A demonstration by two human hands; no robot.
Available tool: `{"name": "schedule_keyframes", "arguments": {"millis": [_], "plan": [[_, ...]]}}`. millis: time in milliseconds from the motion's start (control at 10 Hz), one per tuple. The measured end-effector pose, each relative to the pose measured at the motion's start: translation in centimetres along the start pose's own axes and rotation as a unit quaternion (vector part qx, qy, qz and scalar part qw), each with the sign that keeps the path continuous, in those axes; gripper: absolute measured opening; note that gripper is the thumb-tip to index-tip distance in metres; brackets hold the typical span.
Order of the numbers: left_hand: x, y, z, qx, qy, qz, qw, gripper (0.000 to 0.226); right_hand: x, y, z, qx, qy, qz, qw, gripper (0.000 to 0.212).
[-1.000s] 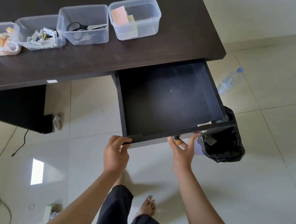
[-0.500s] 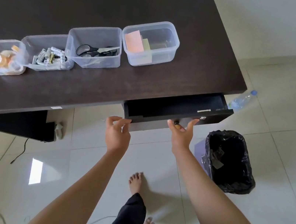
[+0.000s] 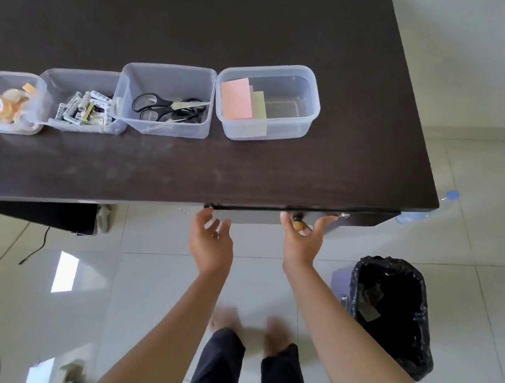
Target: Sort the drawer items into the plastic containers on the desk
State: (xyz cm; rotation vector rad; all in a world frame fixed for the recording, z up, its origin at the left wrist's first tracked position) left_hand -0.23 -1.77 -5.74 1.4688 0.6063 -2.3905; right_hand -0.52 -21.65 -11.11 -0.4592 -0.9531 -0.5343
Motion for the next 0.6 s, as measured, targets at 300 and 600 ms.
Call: {"name": "schedule_keyframes", "arguments": {"millis": [300, 600], "plan": [[-0.5, 2.5, 1.1, -0.042, -0.041, 0.112, 0.992, 0.052, 1.3, 0.2, -0.5, -0.007, -0.005, 0.054, 0.999, 0.077], [-0.7, 2.8, 1.1, -0.009, -0.047, 0.075, 0.996, 0.056, 2.1, 0.0, -0.1, 0.004, -0.009, 0.072, 0.997, 0.067]]}}
Point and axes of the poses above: each hand's wrist, its own z-axis away from the middle knuckle, its own y-axis out of the palm, x = y × z, the point moved 6 cm from there along -z, towards the middle knuckle, and after that the axes turned 8 degrees about z, right-handed, at the moved point
